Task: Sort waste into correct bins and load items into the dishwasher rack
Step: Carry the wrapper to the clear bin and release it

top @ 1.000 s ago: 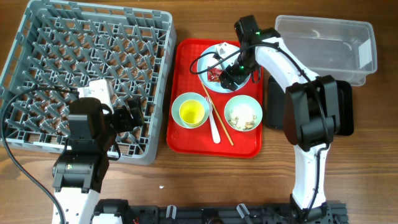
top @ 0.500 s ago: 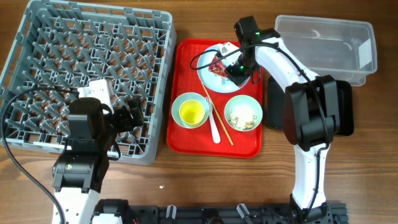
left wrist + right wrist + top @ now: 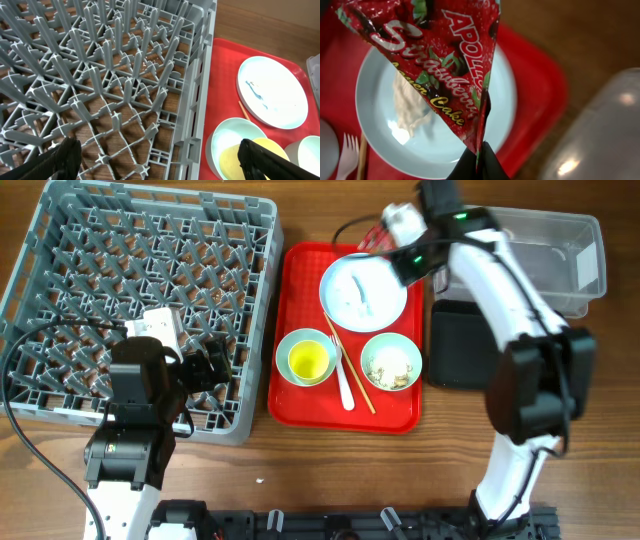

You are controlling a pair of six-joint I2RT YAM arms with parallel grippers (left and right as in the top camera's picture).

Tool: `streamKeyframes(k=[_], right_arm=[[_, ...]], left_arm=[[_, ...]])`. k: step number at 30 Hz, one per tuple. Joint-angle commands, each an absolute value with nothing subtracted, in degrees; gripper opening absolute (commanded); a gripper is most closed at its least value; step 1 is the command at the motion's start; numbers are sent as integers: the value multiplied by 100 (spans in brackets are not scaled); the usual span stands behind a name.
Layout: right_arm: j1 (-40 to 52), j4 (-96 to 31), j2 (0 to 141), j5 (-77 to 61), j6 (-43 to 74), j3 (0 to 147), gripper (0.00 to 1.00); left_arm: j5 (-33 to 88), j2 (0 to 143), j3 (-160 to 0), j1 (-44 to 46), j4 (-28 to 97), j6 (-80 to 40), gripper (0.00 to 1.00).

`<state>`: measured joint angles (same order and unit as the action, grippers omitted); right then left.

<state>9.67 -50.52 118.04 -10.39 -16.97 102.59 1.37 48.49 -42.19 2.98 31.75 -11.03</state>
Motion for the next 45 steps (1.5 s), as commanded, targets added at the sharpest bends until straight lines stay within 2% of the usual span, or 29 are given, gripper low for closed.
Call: streamKeyframes(k=[1,5,10,14,17,19,26,27,28,29,30,37,38,39,40,45], right_arm=[[462,-4834,11389,-950,-884,10394,4],[-91,-4593,11382,-482,158,10377,4],[-521,-4338,11504,-445,921,10239,6],[-628,-4032,11695,-447,958,10057,6],[-628,-4027,11834,-449,939,10057,18],[-624,-4038,11915,-526,897,10051,15],[-624,-4080,11981,-731,904,10047,15],[-624,-4084,11981,-731,906,10047,18],[-624,-4104,11981,-731,904,10047,30],[-624,-4121,11981,-729,904,10047,52],[-624,-4134,11981,-731,906,10047,58],[-624,-4313,11981,-816,906,10047,64],[-624,-4316,11981,-886,902,10047,69],[-624,-4327,11981,-996,899,10049,94],[-624,-4344,11979,-1048,897,10049,100],[-624,-4495,11802,-1391,825,10071,100]], left_arm=[[139,4856,-4327,261,3155,-1070,100],[139,4856,-4327,261,3155,-1070,100],[139,4856,-4327,261,3153,-1070,100],[139,4856,-4327,261,3155,-1070,100],[139,4856,-4327,261,3155,-1070,100],[139,4856,-4327,261,3155,-1070,100],[139,4856,-4327,261,3155,-1070,100],[139,4856,-4327,261,3155,-1070,100],[139,4856,-4327,261,3155,-1070,100],[139,4856,-4327,261,3155,-1070,100],[139,4856,-4327,261,3153,-1070,100],[139,4856,-4327,261,3155,-1070,100],[139,4856,-4327,261,3155,-1070,100],[139,4856,-4327,261,3155,-1070,100],[139,4856,-4327,261,3155,-1068,100],[139,4856,-4327,261,3153,-1070,100]])
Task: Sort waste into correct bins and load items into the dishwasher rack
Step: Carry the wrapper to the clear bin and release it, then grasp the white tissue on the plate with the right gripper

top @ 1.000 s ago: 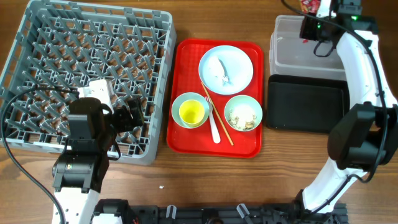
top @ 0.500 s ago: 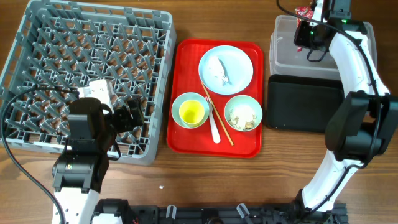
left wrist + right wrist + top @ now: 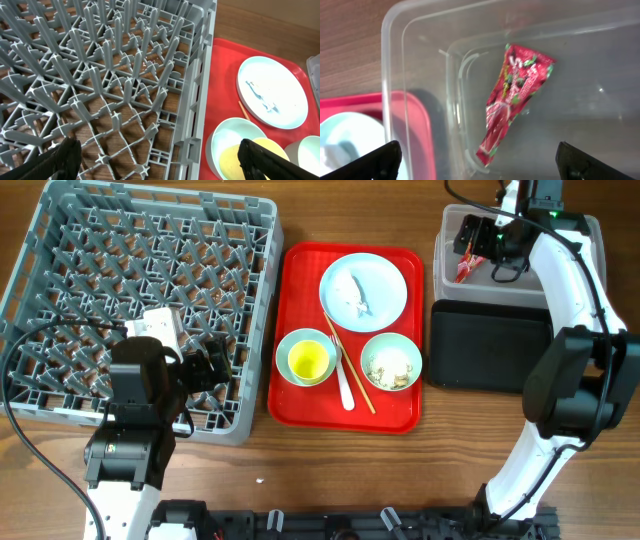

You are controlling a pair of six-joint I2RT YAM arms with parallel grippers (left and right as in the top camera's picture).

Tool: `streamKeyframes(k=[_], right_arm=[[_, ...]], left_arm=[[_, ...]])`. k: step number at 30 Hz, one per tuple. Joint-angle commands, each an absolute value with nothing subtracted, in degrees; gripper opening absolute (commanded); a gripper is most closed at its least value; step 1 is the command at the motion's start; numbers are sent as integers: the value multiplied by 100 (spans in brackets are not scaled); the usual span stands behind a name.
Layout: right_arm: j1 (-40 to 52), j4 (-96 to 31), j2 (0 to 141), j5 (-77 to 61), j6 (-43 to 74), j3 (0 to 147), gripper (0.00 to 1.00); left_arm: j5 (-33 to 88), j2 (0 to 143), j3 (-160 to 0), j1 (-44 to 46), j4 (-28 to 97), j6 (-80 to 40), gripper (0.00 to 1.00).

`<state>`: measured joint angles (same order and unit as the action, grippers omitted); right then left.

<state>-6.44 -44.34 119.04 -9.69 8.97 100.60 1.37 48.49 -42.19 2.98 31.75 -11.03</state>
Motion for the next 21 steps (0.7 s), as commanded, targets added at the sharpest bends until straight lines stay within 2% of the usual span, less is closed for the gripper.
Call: streamKeyframes(k=[1,10,21], right_arm=[[-607,-4545,11725,-1472,709,10092,100],[158,-5017,11085,-1446,-12,10265,100],[1848,-4515,11629,-528,-143,10226,100]], left_arm=[[139,4856,-4327,261,3153,-1070,100],[139,4856,-4327,261,3153,-1070,100],[139,4856,-4327,261,3153,-1070,100]])
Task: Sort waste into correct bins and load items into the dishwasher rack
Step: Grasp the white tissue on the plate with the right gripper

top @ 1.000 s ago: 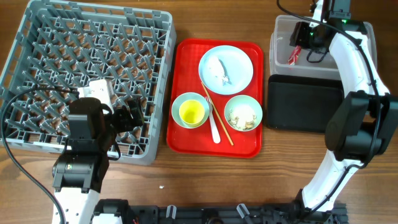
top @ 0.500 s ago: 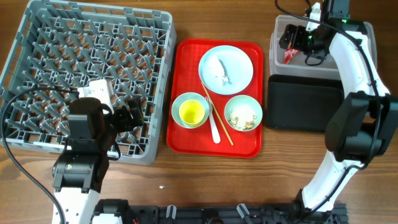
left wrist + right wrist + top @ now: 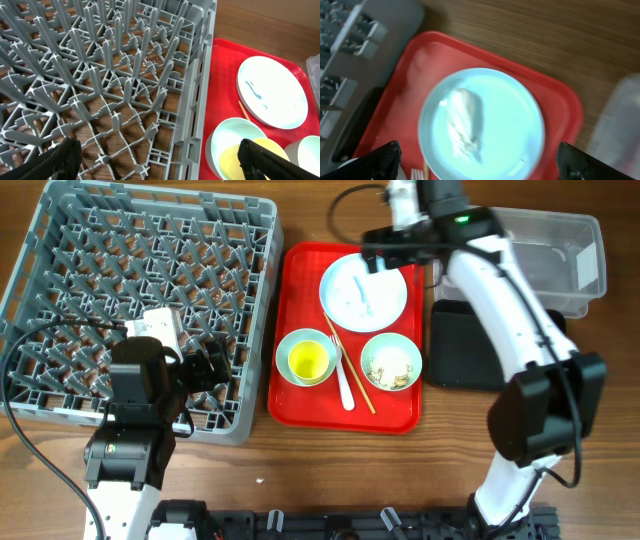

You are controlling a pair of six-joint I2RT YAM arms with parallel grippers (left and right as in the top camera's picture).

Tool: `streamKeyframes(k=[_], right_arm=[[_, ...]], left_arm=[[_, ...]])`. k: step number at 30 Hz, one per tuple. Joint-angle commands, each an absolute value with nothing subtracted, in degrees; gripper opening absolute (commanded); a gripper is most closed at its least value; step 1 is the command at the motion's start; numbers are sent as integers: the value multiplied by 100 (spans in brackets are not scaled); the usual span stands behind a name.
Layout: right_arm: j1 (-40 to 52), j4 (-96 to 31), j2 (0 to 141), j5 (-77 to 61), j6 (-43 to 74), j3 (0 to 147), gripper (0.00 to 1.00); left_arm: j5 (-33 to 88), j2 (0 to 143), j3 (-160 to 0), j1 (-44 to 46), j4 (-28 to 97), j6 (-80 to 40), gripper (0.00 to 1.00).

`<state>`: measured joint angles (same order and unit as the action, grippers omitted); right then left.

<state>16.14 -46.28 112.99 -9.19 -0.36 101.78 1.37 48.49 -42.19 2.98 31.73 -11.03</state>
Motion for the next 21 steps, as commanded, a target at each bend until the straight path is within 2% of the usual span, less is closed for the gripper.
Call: streamKeyframes(k=[1,4,14,19,21], right_arm=[[1929,-4491,11723,-526,-132,10226,98],[2110,-4414,12042,-528,-19,10226,95],[2202,-4219,12860,-423,974,10226,68],[2202,-4270,13183,-427,1221,10226,58],[2202,-4270,13216,-425,1221,10202,49]], left_arm=[[139,4856,-4327,261,3153,-1070,100],[141,4856,-4327,261,3153,-1070,100],[141,4856,-4327,261,3153,-1070,100],[141,4856,-4327,261,3155,-1070,100],[141,4856,-4327,261,3153,-1070,100]])
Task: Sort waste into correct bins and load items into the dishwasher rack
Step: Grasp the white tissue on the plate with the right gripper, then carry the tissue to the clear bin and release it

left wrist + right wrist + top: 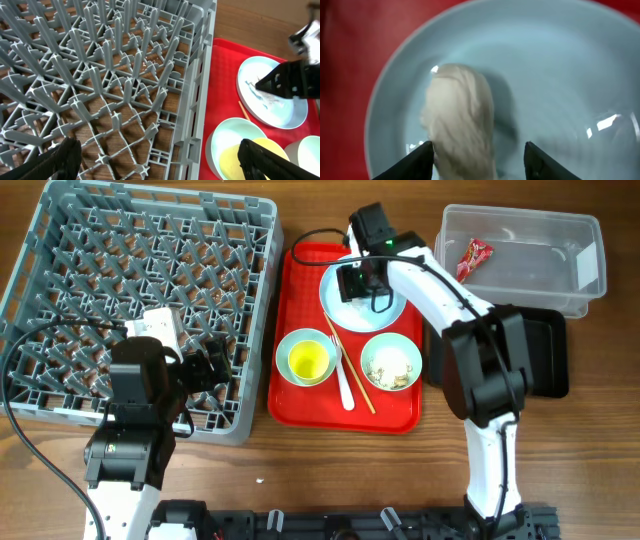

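Observation:
A crumpled white tissue (462, 120) lies on the pale blue plate (560, 75) at the back of the red tray (300, 400). My right gripper (479, 161) hangs low over that plate (345, 315), open, with the tissue just inside its left finger (422, 160). A red snack wrapper (473, 257) lies in the clear bin (590, 275). Over the near right part of the grey dishwasher rack (30, 270), my left gripper (160, 167) stays open and holds nothing. A bowl of yellow liquid (305, 358) and a bowl of scraps (391, 361) sit on the tray's front.
A white fork (345, 385) and a wooden chopstick (352, 375) lie between the bowls. A black bin (548, 355) stands in front of the clear bin, partly behind my right arm. The rack's wall (200, 100) borders the tray.
My right gripper, then high above the plate, is now down close to it, still open, with the tissue beside its left finger. The left arm has not moved.
My right gripper first held the red wrapper above the plate. Then it was open over the clear bin with the wrapper lying inside. After that it was back above the tray, and now it is down at the tissue. The left arm stayed still.

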You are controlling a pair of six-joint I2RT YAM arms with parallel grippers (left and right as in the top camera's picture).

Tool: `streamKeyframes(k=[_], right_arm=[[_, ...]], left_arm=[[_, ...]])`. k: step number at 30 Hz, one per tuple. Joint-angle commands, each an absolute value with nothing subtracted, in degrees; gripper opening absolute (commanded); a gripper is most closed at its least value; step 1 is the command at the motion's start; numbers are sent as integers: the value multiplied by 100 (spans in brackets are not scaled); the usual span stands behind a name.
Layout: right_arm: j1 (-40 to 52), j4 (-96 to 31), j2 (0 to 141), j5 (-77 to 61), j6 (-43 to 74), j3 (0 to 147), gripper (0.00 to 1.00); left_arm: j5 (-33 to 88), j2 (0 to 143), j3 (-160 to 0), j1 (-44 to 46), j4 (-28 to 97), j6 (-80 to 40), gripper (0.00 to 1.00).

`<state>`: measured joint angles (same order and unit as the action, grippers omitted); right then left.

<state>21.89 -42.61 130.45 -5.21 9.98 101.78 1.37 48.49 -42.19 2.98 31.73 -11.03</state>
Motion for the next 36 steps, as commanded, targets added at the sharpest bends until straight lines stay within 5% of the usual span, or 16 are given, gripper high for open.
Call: streamKeyframes(k=[1,7,13,27,33,36], right_arm=[[2202,-4272,13216,-427,1219,10200,45],[2202,-4379,13211,-425,1219,10200,18],[2095,-4626,12916,-333,1203,10256,4],[360,-4661,11550,-185,1826,10313,6],[-287,-4652,11681,-187,2163,10149,18],[-427,-4591,11795,-187,2139,10149,34]], left_arm=[[141,4856,-4327,261,3153,-1070,100],[141,4856,-4327,261,3155,-1070,100],[141,4856,-4327,261,3155,-1070,100],[141,4856,-4327,261,3153,-1070,100],[141,4856,-4327,261,3153,-1070,100],[141,4856,-4327,261,3153,-1070,100]])
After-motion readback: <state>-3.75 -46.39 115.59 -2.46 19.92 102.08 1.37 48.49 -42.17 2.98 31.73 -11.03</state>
